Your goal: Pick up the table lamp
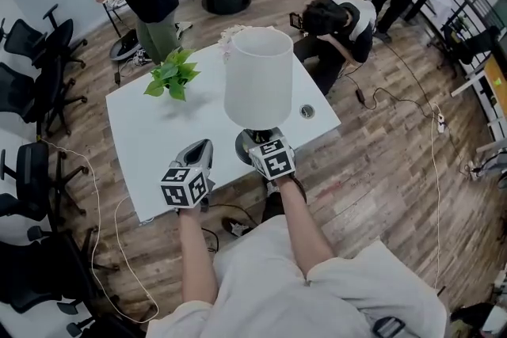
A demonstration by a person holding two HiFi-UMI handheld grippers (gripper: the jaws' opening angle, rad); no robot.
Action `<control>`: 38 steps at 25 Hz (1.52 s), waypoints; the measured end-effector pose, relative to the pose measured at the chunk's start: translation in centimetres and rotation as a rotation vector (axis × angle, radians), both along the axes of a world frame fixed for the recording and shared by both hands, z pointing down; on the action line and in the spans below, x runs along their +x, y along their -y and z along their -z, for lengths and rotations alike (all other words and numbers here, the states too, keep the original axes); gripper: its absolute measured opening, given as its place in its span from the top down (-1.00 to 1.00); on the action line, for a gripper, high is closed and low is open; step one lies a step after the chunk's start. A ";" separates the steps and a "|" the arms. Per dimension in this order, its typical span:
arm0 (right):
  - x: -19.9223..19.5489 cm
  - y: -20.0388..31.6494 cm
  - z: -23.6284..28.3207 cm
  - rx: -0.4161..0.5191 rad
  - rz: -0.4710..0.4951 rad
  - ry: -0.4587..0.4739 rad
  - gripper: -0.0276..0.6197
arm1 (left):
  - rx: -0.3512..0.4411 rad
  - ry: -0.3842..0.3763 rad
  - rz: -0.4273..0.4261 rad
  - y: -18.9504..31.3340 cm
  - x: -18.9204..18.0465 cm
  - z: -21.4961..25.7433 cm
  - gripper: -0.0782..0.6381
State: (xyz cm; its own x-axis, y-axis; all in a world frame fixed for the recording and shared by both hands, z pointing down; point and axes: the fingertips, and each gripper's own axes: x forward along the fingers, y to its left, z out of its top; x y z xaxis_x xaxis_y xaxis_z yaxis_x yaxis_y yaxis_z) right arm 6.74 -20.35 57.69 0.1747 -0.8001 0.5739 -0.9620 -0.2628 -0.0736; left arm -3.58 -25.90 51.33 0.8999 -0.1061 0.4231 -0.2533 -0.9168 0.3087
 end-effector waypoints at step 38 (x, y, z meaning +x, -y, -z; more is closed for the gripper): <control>0.8 -2.6 -0.4 0.023 -0.101 0.009 0.49 | -0.006 -0.004 -0.113 -2.3 1.8 -0.4 0.78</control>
